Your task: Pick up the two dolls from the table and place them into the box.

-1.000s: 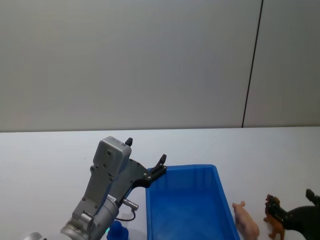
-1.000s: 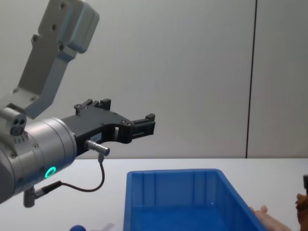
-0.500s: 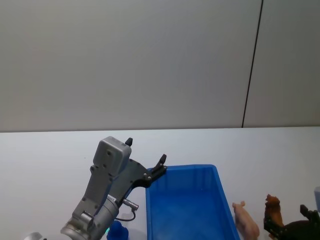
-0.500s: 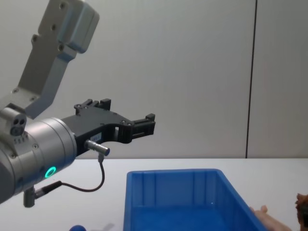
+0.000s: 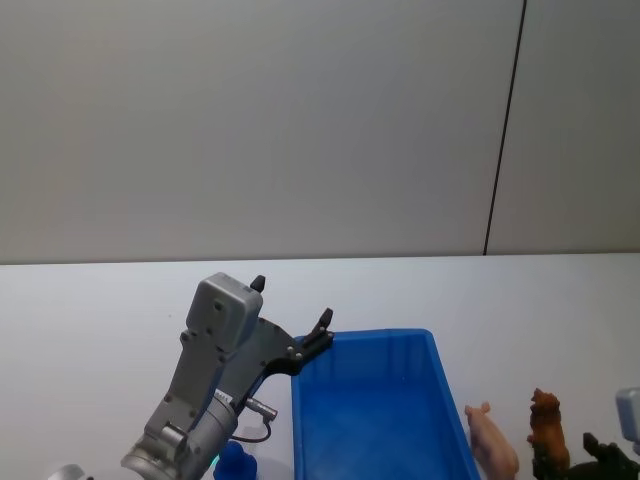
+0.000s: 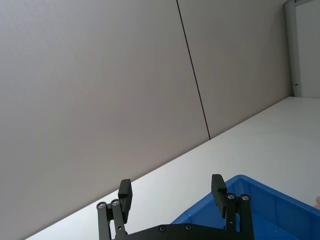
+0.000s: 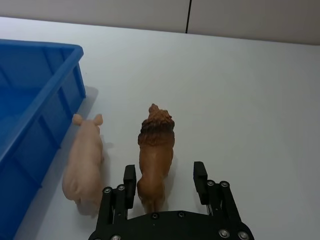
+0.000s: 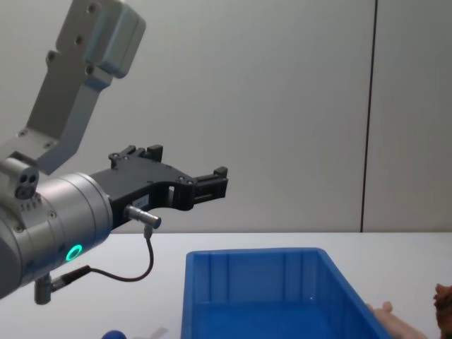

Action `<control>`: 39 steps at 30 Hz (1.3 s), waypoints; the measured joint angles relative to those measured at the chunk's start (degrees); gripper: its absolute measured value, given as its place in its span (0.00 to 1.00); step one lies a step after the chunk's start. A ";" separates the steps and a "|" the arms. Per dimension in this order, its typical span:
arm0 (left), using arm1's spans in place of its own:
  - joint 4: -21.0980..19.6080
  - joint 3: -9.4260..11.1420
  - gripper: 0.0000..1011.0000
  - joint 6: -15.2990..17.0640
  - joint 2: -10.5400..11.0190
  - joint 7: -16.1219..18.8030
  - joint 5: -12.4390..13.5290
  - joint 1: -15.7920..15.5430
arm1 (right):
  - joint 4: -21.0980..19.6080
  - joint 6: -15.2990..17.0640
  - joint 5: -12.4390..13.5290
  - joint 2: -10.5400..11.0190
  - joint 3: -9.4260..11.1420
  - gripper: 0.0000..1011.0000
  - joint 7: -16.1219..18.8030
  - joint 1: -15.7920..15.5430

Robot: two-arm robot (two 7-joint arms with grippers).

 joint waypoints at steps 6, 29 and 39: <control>0.00 0.00 0.99 0.00 0.01 0.00 0.00 0.00 | 1.03 0.41 0.15 -0.39 0.06 0.54 0.14 0.27; 0.00 0.00 0.99 0.00 0.00 0.00 0.00 0.00 | -2.70 -5.46 -2.07 -0.74 -0.04 0.28 3.93 0.05; 0.00 0.00 0.99 0.00 0.00 0.00 0.00 0.00 | -4.81 -7.63 -3.30 -1.53 -0.78 0.28 9.15 1.59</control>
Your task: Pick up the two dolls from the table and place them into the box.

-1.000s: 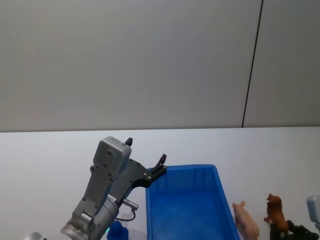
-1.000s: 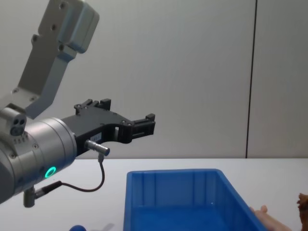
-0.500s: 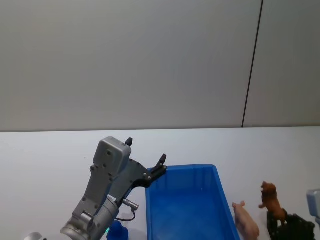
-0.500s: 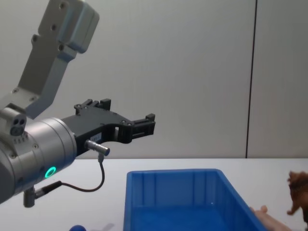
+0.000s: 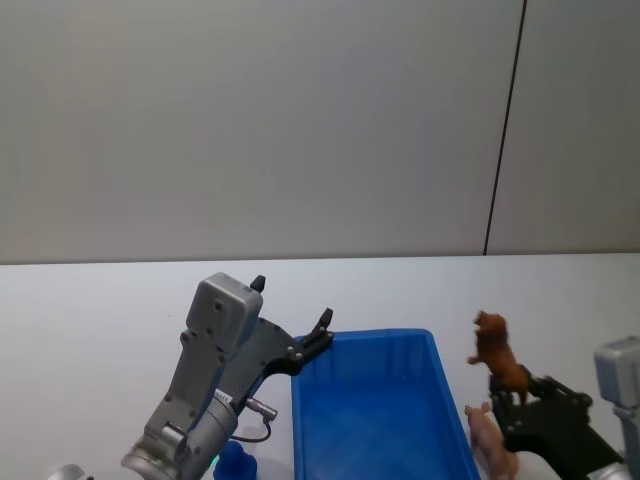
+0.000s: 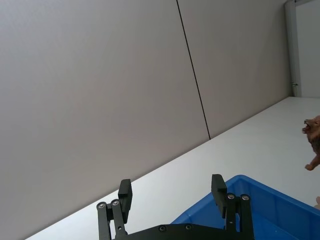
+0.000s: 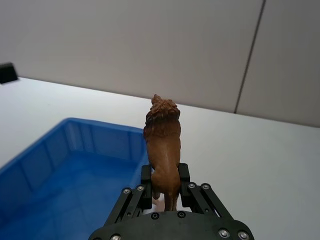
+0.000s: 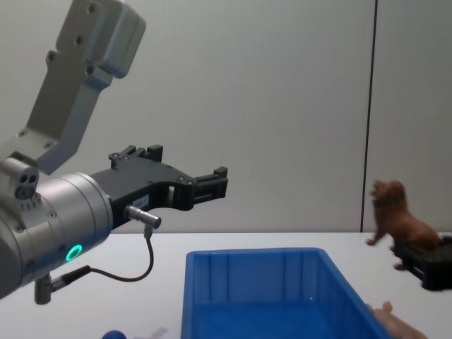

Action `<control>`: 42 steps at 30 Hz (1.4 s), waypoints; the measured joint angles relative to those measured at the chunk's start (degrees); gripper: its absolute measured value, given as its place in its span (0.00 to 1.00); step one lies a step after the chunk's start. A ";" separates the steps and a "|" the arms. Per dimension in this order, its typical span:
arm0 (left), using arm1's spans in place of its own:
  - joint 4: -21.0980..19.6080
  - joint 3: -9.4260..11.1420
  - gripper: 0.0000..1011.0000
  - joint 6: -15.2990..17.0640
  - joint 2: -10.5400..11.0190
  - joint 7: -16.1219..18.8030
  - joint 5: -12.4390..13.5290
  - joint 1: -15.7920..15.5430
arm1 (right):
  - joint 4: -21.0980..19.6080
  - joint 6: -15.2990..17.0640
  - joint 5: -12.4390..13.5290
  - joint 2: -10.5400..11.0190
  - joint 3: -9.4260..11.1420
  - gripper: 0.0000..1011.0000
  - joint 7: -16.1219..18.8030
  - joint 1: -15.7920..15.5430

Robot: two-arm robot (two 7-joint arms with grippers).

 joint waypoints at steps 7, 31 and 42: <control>0.00 0.00 0.99 0.00 0.00 0.00 0.00 0.00 | 0.17 -0.36 -0.69 -1.27 -0.93 0.28 4.83 2.02; 0.00 0.00 0.99 0.00 0.00 0.00 0.00 0.00 | 4.98 0.60 -1.59 -4.59 -2.99 0.91 12.53 6.99; 0.00 0.00 0.99 0.00 0.00 0.00 0.00 0.00 | 2.19 0.53 -0.32 -2.79 -1.82 0.99 6.99 3.96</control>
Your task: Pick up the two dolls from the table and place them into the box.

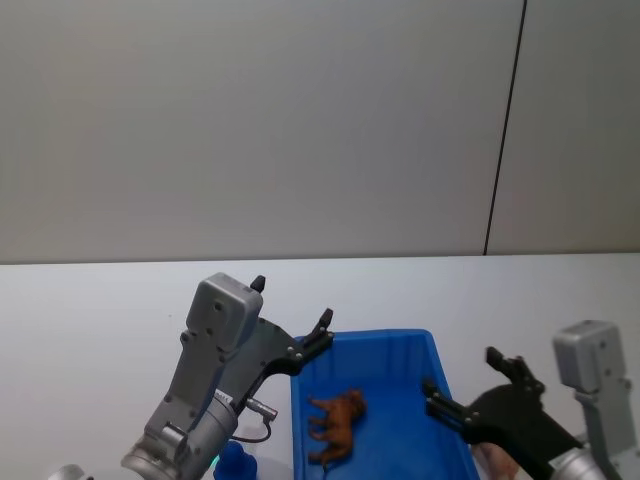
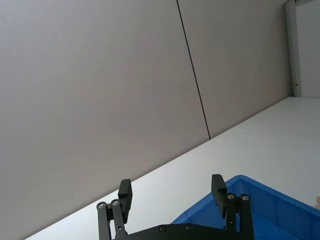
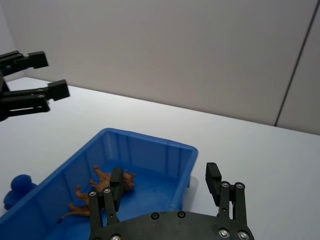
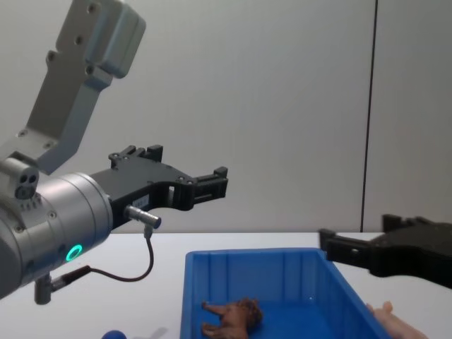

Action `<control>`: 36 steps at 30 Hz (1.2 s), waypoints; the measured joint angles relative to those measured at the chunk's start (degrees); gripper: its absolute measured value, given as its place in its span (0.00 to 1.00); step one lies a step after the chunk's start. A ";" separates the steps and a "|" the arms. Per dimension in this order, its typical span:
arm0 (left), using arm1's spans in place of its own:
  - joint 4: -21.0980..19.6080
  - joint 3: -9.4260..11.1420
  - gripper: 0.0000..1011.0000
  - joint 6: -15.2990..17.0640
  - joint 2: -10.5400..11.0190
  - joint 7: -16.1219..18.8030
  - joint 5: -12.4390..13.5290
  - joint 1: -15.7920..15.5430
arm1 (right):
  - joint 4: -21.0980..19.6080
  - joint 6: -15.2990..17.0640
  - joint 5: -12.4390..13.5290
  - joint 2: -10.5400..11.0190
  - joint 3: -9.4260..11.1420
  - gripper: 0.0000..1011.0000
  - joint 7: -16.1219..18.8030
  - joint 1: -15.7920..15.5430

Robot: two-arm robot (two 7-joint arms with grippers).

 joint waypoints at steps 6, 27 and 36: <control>0.00 0.00 0.99 0.00 0.00 0.00 0.00 0.00 | -2.02 0.12 0.73 1.33 0.70 0.99 -3.52 -2.53; 0.00 0.00 0.99 0.00 0.00 0.00 0.00 0.00 | -2.16 1.60 1.30 2.75 1.32 0.99 -8.96 -7.23; 0.00 0.00 0.99 0.00 0.00 0.00 0.01 0.00 | -0.05 1.94 0.70 2.46 1.27 0.99 -9.49 -7.49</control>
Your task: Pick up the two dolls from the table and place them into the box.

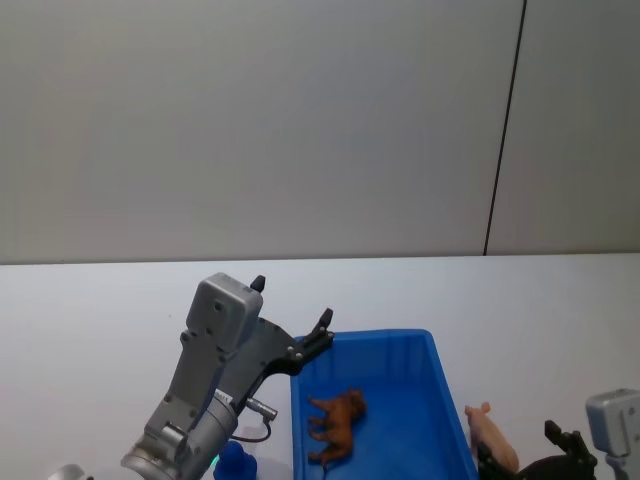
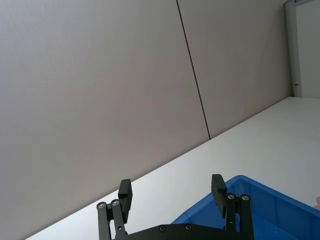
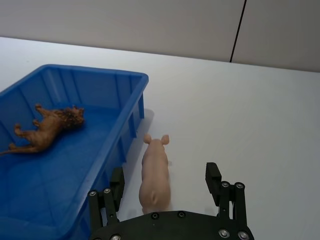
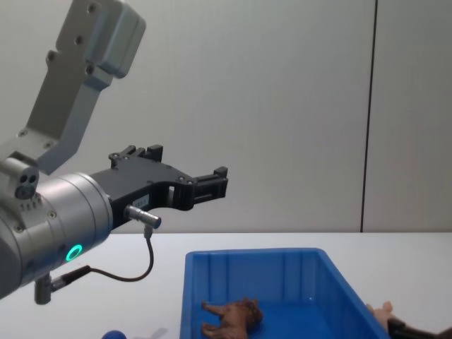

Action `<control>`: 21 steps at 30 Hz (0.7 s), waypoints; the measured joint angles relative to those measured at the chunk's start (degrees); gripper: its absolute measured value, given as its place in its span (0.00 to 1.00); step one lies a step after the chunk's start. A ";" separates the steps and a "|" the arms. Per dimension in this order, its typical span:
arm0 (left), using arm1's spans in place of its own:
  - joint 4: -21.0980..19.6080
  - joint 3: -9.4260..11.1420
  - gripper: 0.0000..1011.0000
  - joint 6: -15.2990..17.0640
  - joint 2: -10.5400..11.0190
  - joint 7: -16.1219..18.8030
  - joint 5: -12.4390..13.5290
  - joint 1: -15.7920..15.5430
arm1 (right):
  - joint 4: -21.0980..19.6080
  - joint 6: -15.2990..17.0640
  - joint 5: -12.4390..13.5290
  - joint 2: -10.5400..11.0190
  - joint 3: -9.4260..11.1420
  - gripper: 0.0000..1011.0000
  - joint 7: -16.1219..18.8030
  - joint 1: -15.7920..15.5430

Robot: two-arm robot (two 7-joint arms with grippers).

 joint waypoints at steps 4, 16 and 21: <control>0.00 0.00 0.99 0.00 0.00 0.00 0.00 0.00 | 1.04 -0.05 -0.19 -0.11 0.00 0.99 0.08 0.03; 0.00 0.00 0.99 0.00 0.00 0.00 0.00 0.00 | 4.75 -1.50 -0.69 -0.83 -0.10 0.82 1.79 0.98; 0.00 0.00 0.99 0.00 0.00 0.00 0.00 0.00 | 5.80 -1.96 -0.79 -1.07 -0.14 0.65 2.18 1.22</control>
